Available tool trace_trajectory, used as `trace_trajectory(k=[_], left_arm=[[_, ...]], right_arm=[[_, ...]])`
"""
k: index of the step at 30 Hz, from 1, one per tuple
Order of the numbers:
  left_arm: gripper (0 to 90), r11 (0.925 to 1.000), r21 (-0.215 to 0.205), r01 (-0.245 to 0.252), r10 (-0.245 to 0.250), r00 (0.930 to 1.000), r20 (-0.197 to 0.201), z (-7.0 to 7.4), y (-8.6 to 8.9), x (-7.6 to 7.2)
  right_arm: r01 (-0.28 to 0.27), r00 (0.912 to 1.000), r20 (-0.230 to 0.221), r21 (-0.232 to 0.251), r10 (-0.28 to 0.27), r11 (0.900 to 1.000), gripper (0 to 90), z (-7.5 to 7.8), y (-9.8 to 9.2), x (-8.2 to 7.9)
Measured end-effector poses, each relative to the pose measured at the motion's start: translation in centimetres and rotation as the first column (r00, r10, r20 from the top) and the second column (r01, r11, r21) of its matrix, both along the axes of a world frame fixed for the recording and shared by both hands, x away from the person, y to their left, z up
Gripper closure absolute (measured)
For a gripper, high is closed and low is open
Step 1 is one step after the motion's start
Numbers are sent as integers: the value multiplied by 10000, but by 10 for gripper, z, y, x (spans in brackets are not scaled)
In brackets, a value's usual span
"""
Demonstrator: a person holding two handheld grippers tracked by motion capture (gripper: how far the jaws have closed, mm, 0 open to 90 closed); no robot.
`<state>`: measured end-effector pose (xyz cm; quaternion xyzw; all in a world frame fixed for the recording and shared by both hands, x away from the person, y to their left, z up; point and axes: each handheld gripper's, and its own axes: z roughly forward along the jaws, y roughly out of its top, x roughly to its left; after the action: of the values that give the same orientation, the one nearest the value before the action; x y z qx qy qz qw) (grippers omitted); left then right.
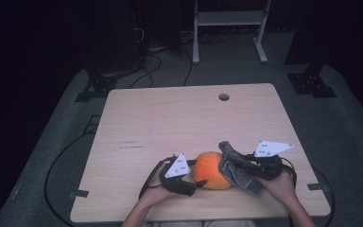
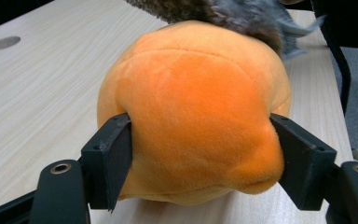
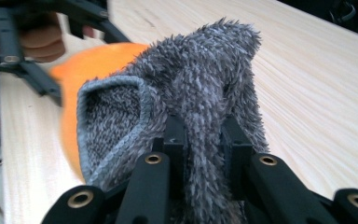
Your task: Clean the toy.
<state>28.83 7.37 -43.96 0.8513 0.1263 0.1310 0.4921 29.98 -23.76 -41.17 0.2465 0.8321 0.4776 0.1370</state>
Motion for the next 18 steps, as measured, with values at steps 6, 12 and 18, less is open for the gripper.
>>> trace_trajectory(k=[6,12,18], left_arm=[[224,9999,-9,143,-143,9999,-87,2,-1,-1],[127,9952,-958,-201,12,9813,-1927,-1,2,10],[247,9980,369,520,-544,9963,665,5,-13,-12]], right_arm=[[-1242,9913,504,494,1217,9910,749,14,23,-12],[-1633,9846,601,-183,1641,9864,752,8,29,-17],[-2047,9746,945,65,2032,9788,757,32,48,-34]])
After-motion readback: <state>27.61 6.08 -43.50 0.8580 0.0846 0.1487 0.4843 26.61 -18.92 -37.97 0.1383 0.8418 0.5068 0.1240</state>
